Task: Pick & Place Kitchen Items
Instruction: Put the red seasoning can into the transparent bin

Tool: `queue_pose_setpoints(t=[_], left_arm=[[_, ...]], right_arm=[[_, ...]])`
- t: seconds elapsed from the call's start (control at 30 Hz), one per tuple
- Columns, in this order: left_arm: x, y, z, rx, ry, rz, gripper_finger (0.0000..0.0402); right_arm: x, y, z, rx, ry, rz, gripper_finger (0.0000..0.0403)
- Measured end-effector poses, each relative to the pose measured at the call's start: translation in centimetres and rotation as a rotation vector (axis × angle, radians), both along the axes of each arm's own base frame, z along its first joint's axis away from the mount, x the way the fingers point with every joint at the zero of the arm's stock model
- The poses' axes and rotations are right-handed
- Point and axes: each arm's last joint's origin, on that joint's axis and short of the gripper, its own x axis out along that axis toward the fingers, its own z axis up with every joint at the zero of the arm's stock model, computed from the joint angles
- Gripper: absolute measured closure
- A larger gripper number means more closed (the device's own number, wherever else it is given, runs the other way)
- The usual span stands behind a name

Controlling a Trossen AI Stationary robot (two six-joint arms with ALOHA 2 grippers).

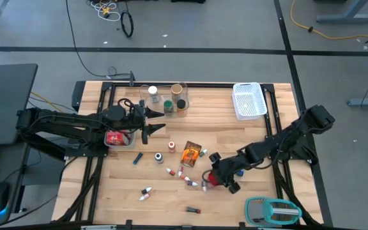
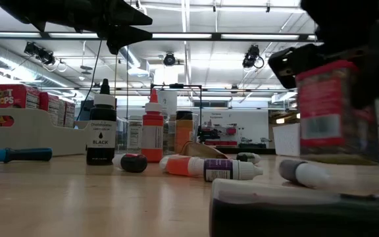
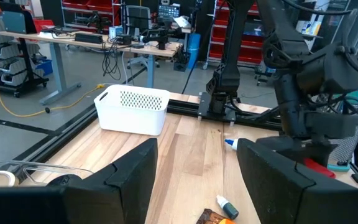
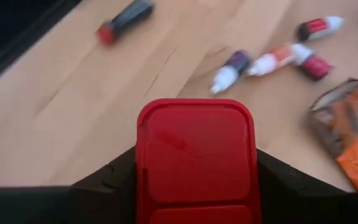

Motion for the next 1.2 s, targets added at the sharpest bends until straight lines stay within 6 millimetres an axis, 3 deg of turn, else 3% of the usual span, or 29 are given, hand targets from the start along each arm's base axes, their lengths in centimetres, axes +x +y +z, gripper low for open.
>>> queue_pose_setpoints(t=[0.17, 0.37, 0.53, 0.67, 0.77, 0.9, 1.07, 1.2], left_arm=[[0.0, 0.0, 0.2, 0.001, -0.022, 0.000, 0.0170], [0.0, -0.1, 0.3, -0.055, -0.042, -0.021, 0.0170], [-0.7, -0.3, 1.6, -0.017, -0.093, -0.095, 0.0170], [-1.9, -0.5, 3.1, 0.098, -0.156, -0.140, 0.0170], [-3.0, -0.6, 4.0, 0.177, -0.203, -0.132, 0.0170], [-3.8, -0.6, 4.6, 0.223, -0.231, -0.121, 0.0170], [-4.0, -0.6, 4.3, 0.249, -0.197, -0.117, 0.0170], [-4.0, -0.5, 4.2, 0.245, -0.180, -0.064, 0.0170]], right_arm=[[0.8, -1.2, 1.1, 0.018, -0.053, -0.180, 0.0169], [2.7, -3.4, 5.6, -0.075, -0.203, -0.308, 0.0187], [5.0, -6.4, 9.4, -0.272, -0.417, -0.460, 0.0187], [6.6, -9.4, 10.8, -0.317, -0.577, -0.562, 0.0180], [7.6, -11.9, 11.2, -0.279, -0.668, -0.603, 0.0176], [9.1, -14.7, 10.1, -0.271, -0.676, -0.566, 0.0186], [12.6, -17.4, 10.5, -0.223, -0.678, -0.550, 0.0184], [15.7, -19.3, 9.0, -0.141, -0.567, -0.524, 0.0180]])
